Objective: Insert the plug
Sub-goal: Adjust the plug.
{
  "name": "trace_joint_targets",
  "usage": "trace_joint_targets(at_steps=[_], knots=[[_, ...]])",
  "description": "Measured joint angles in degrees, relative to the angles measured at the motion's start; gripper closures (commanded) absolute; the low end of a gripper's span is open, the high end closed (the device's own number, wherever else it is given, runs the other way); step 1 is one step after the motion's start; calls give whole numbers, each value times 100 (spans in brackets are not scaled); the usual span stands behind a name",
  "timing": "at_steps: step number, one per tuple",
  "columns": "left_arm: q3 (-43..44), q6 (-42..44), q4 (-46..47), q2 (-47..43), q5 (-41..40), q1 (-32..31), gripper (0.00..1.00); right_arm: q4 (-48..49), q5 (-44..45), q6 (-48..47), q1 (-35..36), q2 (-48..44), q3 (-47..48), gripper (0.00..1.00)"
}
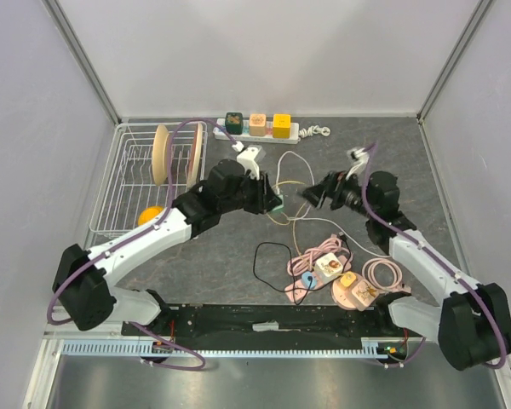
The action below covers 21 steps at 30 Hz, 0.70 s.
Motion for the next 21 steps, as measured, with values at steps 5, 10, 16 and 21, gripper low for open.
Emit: trace_joint_targets(at_steps=[5,10,16,21], knots=[[-111,361,-903,-258,55,142,98,63,389,52,-789,334,326,2],[-111,684,-1209,-258,282,136,98,11,439,-39,-782,494,719,2],[-94,872,-1453,-258,317,136,98,-260,-87,-706,-730,599,1113,4],[66,933,-1545,-208,345,138,98,-1143,-138,-1969,-114,487,1207,2]])
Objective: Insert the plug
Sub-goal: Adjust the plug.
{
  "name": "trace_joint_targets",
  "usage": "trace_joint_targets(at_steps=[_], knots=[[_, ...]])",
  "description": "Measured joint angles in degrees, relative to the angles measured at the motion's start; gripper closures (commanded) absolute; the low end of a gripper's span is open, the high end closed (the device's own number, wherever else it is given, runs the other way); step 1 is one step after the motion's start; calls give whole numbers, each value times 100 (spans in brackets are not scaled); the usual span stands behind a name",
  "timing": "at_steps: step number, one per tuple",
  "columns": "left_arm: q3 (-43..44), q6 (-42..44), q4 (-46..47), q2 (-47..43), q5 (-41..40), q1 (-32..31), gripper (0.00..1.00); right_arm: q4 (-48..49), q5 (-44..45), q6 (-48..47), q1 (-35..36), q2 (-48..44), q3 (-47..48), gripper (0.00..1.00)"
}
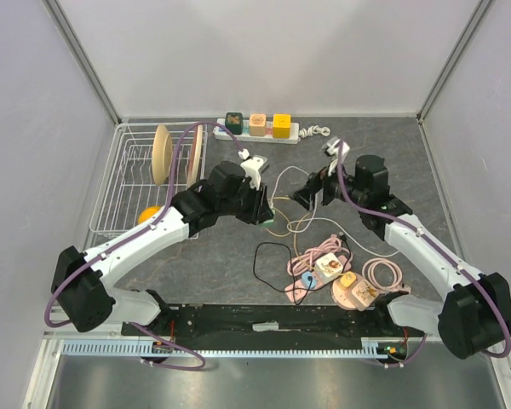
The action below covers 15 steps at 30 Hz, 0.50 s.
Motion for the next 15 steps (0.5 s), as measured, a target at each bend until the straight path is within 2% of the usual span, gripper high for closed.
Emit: trace_joint_targets(at_steps=[8,15], knots=[[164,48,-81,92,120,0,98,-925,920,-1362,828,-107,52,2],[164,46,-114,118,140,0,98,-1036,1537,-1652,1169,-138,160,2]])
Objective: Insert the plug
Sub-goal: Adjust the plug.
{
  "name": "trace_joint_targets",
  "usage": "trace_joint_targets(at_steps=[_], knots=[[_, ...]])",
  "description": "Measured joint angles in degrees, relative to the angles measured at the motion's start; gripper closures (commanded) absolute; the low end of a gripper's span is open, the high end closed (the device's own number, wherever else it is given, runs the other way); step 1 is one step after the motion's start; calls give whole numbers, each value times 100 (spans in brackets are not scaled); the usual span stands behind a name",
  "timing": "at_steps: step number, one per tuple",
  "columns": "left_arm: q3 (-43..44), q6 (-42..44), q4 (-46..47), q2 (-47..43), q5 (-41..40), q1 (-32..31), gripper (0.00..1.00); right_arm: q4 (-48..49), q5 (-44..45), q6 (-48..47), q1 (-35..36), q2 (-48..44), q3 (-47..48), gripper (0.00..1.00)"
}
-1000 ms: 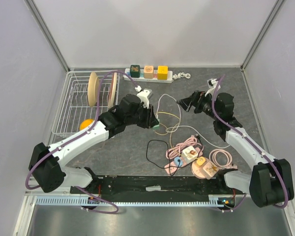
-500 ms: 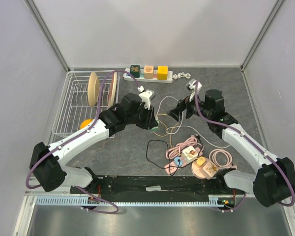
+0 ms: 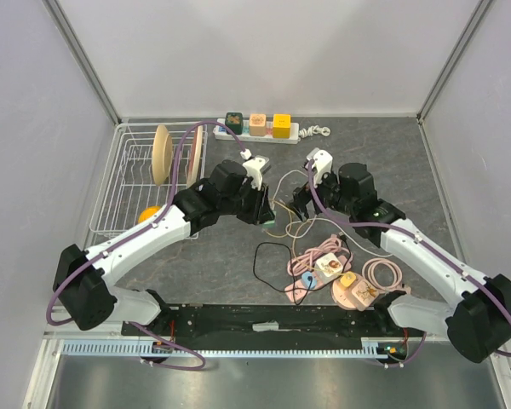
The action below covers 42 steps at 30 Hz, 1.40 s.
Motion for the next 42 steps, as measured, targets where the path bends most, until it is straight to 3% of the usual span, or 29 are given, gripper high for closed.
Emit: trace_joint_targets(at_steps=[10,18,31,36,42], knots=[[17,-2,-61,195,-20,0,98,57,282,59,42,-787,7,2],[214,-2,-94,284,-22,0,98,-9,483,33,680,-588,-90,2],[254,7,-136,258,35,0,98,498,2940,24,870,422,184,2],[72,101,-164,109,256,0,98,656,3727,243,337,979,1095,2],[-348,267,-295,-258,247,-2,98,129,4074,1279,-1628,1386,1882,2]])
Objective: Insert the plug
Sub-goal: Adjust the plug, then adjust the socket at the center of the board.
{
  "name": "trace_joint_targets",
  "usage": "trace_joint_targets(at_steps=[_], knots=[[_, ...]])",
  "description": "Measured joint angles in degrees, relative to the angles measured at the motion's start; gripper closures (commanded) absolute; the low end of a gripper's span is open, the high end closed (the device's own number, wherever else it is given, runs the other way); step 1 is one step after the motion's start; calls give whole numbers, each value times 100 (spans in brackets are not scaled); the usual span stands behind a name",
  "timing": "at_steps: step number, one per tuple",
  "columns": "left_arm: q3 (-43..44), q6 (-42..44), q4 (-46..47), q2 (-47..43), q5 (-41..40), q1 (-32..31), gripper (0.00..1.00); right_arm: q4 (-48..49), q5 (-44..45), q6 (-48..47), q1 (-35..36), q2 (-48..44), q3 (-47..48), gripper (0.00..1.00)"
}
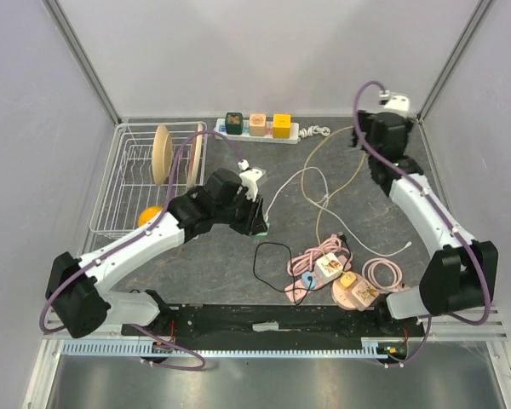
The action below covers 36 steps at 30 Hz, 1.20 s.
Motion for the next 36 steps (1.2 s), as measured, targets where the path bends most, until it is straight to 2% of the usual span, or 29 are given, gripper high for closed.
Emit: trace_joint_targets(at_steps=[4,8,13,16,20,28,32,36], knots=[[-256,9,-83,-535,-492,11,98,-802,-48,710,-1217,339,76,2],[-498,-72,20,-1285,-1366,177,98,-1451,-752,929,-1818,369,-275,2],[-533,-105,258,-1506,-1928,459,98,-1700,-2271,942,-1738,385,-245,2],[-538,-170,302,-1134,-1906,466,98,-1574,-3067,953,-1659,466,-129,9],[-717,-302,378,-835,-1788,466,98,-999,-3689,955,-1447,894,151,20],[-804,-420,442,-828,-1742,466,98,269,-3853,1060,-717,3158,1604,29],[-817,-511,463,-828,-1746,466,98,682,-3593,1154,-455,4343,2579,37],[-855,-632,459,-859,-1753,466,98,1012,-3176,1311,-337,5095,3195,43]])
